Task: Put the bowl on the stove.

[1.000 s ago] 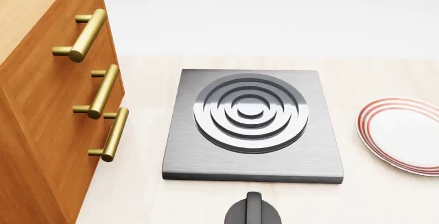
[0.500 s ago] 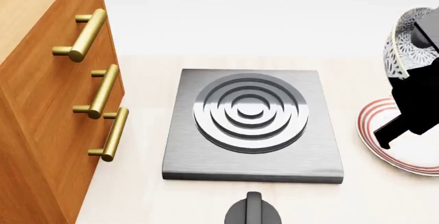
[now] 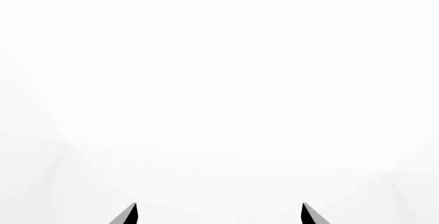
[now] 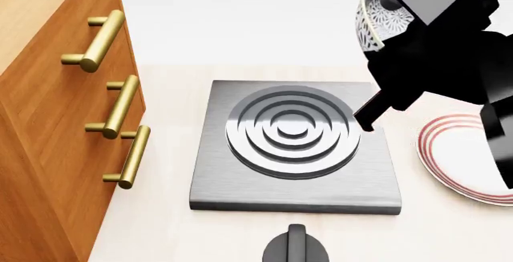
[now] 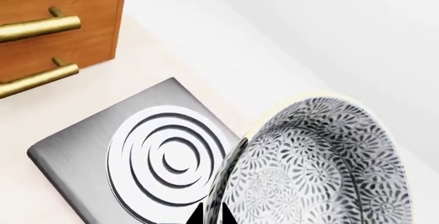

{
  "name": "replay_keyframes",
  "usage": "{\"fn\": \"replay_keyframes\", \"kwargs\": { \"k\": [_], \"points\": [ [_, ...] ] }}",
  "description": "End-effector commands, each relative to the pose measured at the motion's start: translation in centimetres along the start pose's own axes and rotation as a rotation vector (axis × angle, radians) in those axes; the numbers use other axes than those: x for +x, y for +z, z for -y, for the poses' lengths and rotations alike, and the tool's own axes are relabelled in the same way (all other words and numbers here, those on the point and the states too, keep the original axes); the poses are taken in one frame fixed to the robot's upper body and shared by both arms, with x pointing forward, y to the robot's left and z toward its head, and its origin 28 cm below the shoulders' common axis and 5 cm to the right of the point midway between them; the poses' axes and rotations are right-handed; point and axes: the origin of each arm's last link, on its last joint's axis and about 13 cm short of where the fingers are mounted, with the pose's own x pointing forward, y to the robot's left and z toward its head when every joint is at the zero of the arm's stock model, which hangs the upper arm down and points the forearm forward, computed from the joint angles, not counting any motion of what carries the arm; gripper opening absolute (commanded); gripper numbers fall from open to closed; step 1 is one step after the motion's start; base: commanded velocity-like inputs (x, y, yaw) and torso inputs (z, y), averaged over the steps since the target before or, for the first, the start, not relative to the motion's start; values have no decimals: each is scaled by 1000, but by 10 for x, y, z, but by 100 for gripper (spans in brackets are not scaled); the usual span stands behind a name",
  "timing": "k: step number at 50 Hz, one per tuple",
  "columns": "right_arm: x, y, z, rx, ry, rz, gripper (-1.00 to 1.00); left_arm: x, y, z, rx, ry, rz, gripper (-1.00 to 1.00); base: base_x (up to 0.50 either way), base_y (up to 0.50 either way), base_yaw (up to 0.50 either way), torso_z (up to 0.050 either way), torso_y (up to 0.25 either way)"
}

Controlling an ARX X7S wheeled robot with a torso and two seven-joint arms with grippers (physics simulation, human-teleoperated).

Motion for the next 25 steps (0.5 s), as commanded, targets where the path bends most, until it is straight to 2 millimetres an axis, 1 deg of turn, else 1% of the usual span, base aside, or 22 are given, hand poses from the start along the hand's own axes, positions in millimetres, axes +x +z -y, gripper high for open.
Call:
{"fn": "replay_keyframes", "kwargs": {
  "k": [1, 4, 7, 14, 19, 25],
  "points": [
    [24, 19, -10, -2, 47, 35, -100, 0, -1, 0, 0, -1, -3, 100, 0, 0, 0, 0, 9],
    [33, 20, -13, -12, 48, 24, -100, 0, -1, 0, -1, -1, -2, 100, 0, 0, 0, 0, 0],
    [39, 26, -17, -4, 55, 45, -100, 0, -1, 1, -3, -3, -4, 100, 0, 0, 0, 0, 0],
    [54, 26, -25, -13, 69, 34, -100, 0, 0, 0, 0, 0, -2, 100, 0, 0, 0, 0, 0],
    [55, 31, -28, -22, 82, 71, -100, 0, -1, 0, 0, -1, -3, 100, 0, 0, 0, 0, 2],
    [55, 31, -28, -22, 82, 71, -100, 0, -1, 0, 0, -1, -3, 100, 0, 0, 0, 0, 0]
  ]
}}
